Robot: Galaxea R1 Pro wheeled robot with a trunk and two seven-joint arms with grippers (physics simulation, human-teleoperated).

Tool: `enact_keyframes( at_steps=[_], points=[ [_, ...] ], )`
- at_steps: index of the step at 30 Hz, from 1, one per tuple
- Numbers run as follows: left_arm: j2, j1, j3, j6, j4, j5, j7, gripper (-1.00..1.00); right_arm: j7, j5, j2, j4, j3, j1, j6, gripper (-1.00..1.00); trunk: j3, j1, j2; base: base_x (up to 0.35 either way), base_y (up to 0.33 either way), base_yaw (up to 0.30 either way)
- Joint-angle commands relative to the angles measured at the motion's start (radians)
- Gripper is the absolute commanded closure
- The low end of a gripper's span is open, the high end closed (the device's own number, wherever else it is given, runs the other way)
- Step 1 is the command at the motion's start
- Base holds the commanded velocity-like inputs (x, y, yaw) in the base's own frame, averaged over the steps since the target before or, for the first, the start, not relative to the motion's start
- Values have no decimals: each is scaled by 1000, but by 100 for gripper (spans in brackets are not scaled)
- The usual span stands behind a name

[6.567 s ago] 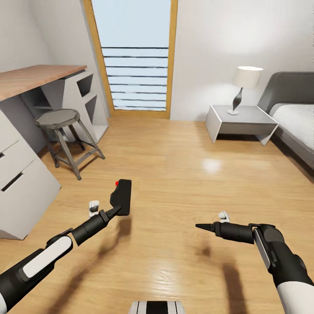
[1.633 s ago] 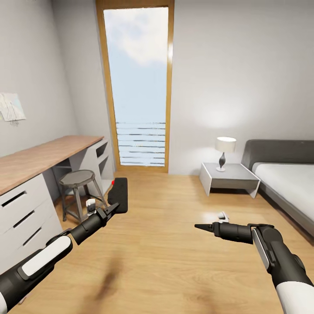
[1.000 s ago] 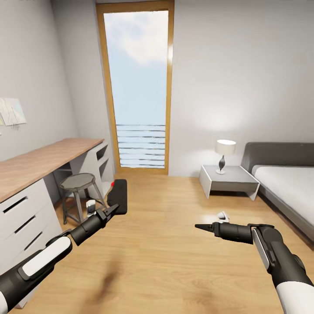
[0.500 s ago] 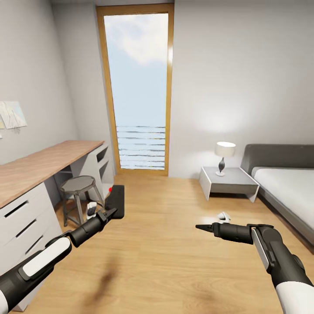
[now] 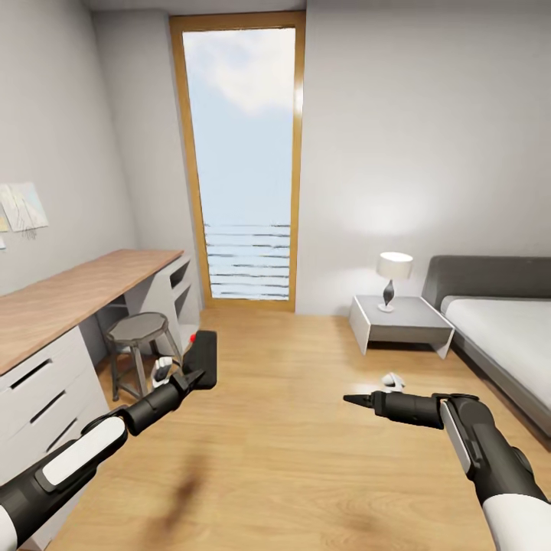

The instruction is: Attach the digital camera to the camera tripod in the bedroom.

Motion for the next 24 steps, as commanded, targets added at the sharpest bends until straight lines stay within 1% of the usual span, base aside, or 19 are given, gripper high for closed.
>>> enact_keyframes(
  at_steps=[1, 2, 3, 4, 7, 8, 12, 13, 14, 15, 16, 17, 18, 19, 22, 23, 24],
  points=[
    [0, -1, -3, 2, 3, 11, 5, 100, -10, -2, 2, 3, -1, -1, 7, -100, 2, -4, 7, 0, 0, 0],
    [0, -1, -3, 2, 7, 11, 16, 100, -23, -2, 3, 8, -1, -1, 6, -100, 5, -8, 14, 0, 0, 0],
    [-2, -1, -4, 3, 15, 12, 39, 100, -58, -2, 6, 24, -2, -1, 0, -100, 8, -12, 21, 0, 0, 0],
    [-4, -1, -4, 3, 19, 12, 52, 100, -78, -1, 7, 34, -2, -1, -6, -100, 12, -16, 28, 0, 0, 0],
    [-17, -1, -5, 3, 36, 12, 95, 100, -146, 3, 9, 69, -2, -1, -39, -100, 21, -27, 49, 0, 0, 0],
    [-32, -1, -6, 4, 53, 11, 130, 100, -196, 4, 10, 93, -2, -1, -72, -100, 24, -31, 56, 0, 0, 0],
    [-68, -1, -6, 4, 102, 8, 216, 100, -298, 5, 10, 128, -1, -1, -139, -100, 37, -46, 84, 0, 0, 0],
    [-88, -1, -6, 5, 126, 6, 261, 100, -352, 5, 11, 139, -1, -1, -165, -100, 40, -50, 91, 0, 0, 0],
    [-97, -1, -6, 5, 135, 5, 281, 100, -378, 4, 12, 142, 0, -1, -175, -100, 43, -54, 98, 0, 0, 0],
    [-113, -1, -6, 5, 147, 0, 318, 100, -425, 3, 15, 146, 0, -1, -186, -100, 46, -58, 105, 0, 0, 0],
    [-120, -1, -5, 5, 151, -5, 333, 100, -443, 2, 16, 146, 1, -1, -189, -100, 49, -62, 112, 0, 0, 0],
    [-126, -1, -5, 5, 154, -12, 346, 100, -456, 1, 17, 146, 1, -1, -191, -100, 52, -65, 119, 0, 0, 0],
    [-139, -1, -5, 6, 159, -34, 368, 100, -475, 1, 18, 147, 1, -1, -193, -100, 55, -69, 126, 0, 0, 0],
    [-145, -1, -5, 6, 161, -48, 379, 100, -482, 0, 18, 148, 1, -1, -193, -100, 59, -73, 133, 0, 0, 0],
    [-155, -1, -4, 12, 168, -98, 412, 100, -495, -3, 18, 154, 0, -1, -193, -100, 68, -85, 154, 0, 0, 0],
    [-159, -1, -4, 14, 173, -130, 437, 100, -501, -3, 19, 160, 0, -1, -193, -100, 71, -88, 161, 0, 0, 0],
    [-161, -1, -4, 15, 176, -142, 451, 100, -504, -3, 20, 165, 1, -1, -193, -100, 74, -92, 168, 0, 0, 0]
  ],
)
